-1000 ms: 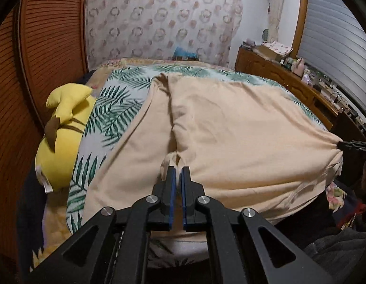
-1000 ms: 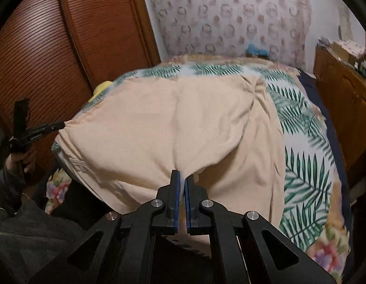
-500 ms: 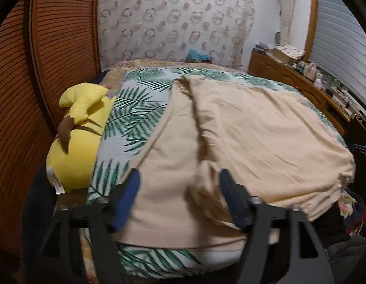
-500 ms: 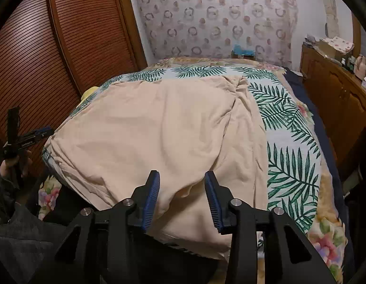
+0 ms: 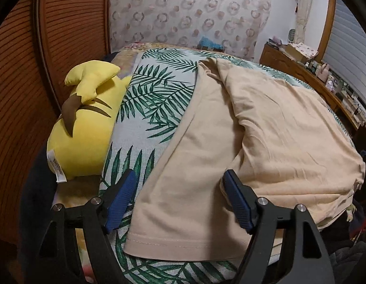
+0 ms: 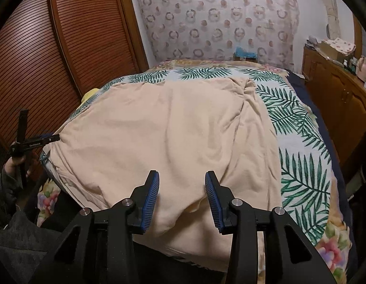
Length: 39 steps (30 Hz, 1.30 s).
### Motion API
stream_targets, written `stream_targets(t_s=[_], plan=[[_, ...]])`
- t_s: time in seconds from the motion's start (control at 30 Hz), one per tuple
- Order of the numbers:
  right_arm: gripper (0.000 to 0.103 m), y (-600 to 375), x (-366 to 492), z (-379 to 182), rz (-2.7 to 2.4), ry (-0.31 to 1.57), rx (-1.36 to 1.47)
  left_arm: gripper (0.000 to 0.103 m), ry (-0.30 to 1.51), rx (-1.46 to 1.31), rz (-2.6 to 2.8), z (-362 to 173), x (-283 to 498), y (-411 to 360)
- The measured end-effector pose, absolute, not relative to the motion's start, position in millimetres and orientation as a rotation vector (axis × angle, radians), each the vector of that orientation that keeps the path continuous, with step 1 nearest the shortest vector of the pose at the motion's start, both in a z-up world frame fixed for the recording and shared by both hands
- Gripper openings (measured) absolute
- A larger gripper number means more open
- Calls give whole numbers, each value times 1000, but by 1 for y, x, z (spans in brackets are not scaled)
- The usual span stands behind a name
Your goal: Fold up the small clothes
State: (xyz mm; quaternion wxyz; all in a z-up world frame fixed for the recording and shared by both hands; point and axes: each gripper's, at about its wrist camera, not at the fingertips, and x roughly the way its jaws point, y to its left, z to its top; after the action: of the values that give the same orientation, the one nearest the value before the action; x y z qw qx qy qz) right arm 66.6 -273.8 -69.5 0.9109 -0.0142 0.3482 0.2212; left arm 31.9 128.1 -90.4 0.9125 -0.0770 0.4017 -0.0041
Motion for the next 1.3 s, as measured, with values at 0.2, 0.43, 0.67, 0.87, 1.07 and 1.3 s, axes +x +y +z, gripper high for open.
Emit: stream_targets(t_s=[0.2,0.43,0.67,0.87,1.07,1.3], plan=[[42,-272,71,-74,454,728,-22,62,821,-271,-110,-87,31,134],[42,-276,72,-78,444,736,-13,62,837,-357,-214,-86,33,130],[42,-279,73,-80,432,738,-18,52,853,-196,-174,-84,35,107],[42,-286,74,-83,413,734,-25,7,843,-75,-140,-80,32,89],[42,-305,74,-88,396,735,-10,7,745,-91,-237,-43,20,62],[42,-334,68,-90,360,724,37,6,652,-57,-395,5,37,-2]])
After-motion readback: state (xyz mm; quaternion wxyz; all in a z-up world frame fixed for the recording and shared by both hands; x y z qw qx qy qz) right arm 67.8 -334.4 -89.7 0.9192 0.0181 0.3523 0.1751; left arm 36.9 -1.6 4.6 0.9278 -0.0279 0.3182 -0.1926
